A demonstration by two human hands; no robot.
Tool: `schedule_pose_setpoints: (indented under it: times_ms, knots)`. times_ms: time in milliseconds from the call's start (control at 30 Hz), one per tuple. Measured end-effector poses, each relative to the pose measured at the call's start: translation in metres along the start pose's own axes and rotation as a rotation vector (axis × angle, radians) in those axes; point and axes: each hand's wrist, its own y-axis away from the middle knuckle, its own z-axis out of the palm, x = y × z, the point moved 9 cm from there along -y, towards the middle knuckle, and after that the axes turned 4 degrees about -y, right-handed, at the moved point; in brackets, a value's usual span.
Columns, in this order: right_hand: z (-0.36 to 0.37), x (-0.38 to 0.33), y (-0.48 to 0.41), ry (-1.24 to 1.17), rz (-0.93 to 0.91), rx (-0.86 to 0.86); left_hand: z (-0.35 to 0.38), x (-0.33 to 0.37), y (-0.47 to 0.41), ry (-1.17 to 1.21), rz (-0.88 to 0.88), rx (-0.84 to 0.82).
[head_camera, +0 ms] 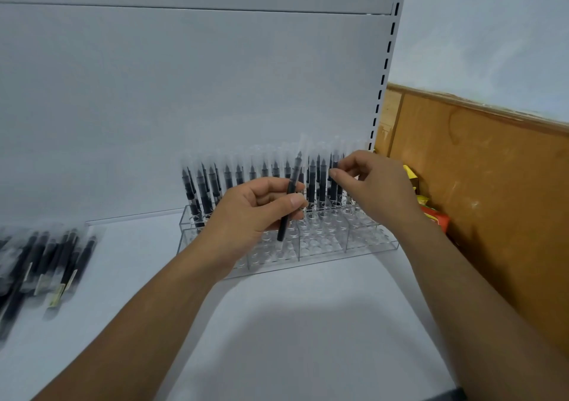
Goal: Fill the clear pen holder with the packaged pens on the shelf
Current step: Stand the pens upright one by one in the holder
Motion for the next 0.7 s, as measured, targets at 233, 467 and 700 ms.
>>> schedule_pose_setpoints:
  times_ms: [233,467,700]
  knots:
    - [0.012,0.003,0.003,0.093,0.021,-0.116,0.0,-0.001,0.0,-0.008,-0.002,0.006]
    - [-0.017,-0.007,0.011,-0.169,0.004,0.021,0.001,0.0,0.0,-0.037,0.0,0.011]
    - [0.026,-0.039,0.027,-0.466,-0.017,-0.312,0.003,0.002,0.0,-0.08,0.032,0.007]
